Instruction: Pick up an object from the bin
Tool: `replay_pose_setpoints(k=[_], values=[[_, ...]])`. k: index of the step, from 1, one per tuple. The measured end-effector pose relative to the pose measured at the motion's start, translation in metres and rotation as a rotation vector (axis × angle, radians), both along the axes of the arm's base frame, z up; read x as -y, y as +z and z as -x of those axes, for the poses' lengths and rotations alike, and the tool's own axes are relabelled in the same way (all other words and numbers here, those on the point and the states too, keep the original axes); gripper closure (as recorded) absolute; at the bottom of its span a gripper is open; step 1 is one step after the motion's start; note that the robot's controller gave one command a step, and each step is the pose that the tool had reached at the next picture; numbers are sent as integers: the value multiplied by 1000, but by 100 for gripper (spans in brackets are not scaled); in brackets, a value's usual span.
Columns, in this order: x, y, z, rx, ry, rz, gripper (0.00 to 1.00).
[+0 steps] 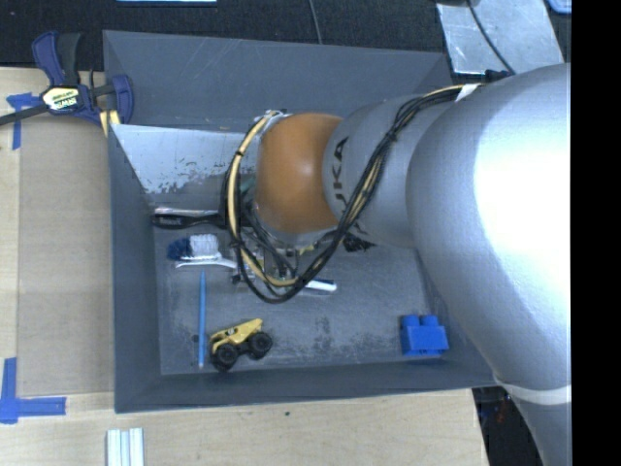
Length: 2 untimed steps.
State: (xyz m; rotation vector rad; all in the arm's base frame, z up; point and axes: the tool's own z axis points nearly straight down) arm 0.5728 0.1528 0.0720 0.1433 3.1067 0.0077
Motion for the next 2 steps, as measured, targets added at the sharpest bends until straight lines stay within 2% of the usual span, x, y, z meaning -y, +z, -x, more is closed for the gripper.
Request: replay_pose_setpoints(k=[1, 2], values=[[1, 17, 3, -9, 0, 2, 100], [1, 63, 2, -9, 0, 2, 100]])
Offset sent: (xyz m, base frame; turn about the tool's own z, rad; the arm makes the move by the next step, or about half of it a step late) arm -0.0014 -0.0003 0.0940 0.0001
